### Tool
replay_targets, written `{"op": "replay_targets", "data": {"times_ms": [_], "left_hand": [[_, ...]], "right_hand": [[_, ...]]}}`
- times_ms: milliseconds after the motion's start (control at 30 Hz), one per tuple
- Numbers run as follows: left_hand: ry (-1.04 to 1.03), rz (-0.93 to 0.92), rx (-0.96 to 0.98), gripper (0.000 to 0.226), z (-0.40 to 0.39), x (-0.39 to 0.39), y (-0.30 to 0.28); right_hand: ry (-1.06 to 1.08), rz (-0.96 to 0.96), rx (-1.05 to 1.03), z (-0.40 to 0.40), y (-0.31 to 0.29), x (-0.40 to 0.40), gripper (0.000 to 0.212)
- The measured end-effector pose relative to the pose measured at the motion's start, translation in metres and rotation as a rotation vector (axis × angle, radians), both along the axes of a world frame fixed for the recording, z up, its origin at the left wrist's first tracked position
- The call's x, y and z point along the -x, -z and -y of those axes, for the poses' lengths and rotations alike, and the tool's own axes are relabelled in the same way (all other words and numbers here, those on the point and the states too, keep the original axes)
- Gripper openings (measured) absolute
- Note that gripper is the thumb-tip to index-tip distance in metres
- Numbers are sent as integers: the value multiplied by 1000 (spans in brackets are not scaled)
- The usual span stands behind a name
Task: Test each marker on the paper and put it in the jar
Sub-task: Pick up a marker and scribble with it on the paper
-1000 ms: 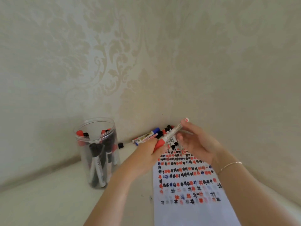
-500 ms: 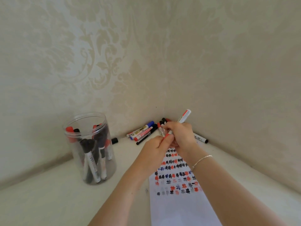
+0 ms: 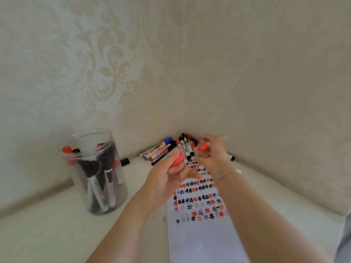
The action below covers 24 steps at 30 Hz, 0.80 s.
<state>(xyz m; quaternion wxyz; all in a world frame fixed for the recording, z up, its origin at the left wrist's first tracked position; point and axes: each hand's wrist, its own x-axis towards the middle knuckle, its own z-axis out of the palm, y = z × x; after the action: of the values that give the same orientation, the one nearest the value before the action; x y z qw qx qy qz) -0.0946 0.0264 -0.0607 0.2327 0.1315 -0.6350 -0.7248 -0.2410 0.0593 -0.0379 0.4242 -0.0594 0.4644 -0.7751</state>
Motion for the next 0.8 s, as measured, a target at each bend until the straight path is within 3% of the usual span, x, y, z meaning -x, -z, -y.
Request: {"op": "replay_targets", "data": {"times_ms": [67, 167, 267, 467, 600, 700, 800], "left_hand": [[-8, -22, -26, 54, 4, -10, 4], [-114, 164, 207, 49, 8, -9, 10], [-140, 334, 390, 48, 11, 4, 14], [-195, 474, 651, 33, 6, 29, 23], [-126, 533, 795, 38, -2, 54, 29], [-39, 553, 851, 31, -9, 73, 30], [66, 621, 915, 23, -14, 88, 33]], "right_hand": [[84, -33, 43, -6, -5, 28, 27], [84, -200, 1, -6, -4, 33, 26], [64, -241, -38, -8, 3, 21, 25], [125, -373, -235, -45, 14, 28, 40], [100, -454, -255, -82, 35, 42, 31], [95, -514, -301, -106, 49, 47, 17], [146, -519, -352, -119, 60, 44, 19]]}}
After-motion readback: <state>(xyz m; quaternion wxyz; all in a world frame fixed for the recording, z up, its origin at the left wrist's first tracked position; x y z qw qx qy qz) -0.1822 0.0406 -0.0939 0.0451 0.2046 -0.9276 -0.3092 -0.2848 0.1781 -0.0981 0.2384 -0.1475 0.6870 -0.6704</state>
